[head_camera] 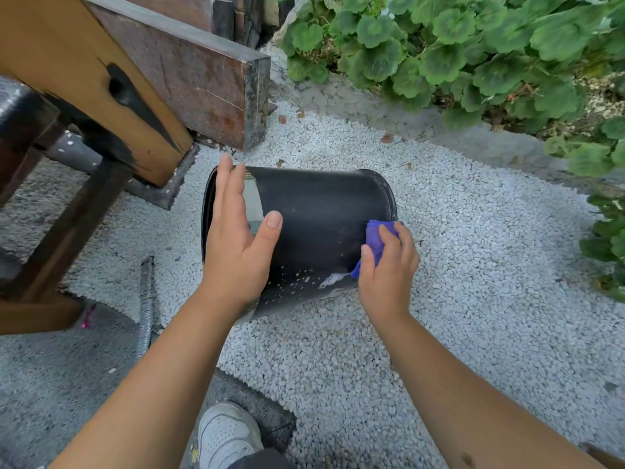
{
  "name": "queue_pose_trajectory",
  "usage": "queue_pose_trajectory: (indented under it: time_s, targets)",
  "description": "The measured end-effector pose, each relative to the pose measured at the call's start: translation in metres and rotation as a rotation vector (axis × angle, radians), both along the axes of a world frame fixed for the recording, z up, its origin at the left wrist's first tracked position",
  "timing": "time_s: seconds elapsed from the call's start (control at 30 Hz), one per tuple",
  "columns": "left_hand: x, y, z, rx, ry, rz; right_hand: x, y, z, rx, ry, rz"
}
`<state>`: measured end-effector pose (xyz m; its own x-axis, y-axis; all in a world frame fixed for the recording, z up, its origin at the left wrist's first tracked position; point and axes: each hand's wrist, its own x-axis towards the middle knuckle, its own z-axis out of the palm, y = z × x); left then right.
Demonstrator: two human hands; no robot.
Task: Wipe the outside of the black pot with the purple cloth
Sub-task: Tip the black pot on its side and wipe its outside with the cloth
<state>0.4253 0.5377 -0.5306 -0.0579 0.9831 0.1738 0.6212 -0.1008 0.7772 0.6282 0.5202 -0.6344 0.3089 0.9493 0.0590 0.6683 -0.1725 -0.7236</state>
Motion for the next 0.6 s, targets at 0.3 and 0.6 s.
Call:
queue_pose_trajectory:
  time_s: [0.3, 0.6]
  targets:
    - [-0.017, -0.012, -0.003, 0.039, -0.255, -0.193, -0.008, 0.008, 0.013, 0.022, 0.181, -0.053]
    - [-0.037, -0.027, -0.022, 0.055, -0.056, -0.158, -0.04, 0.021, 0.056, 0.154, 0.362, 0.033]
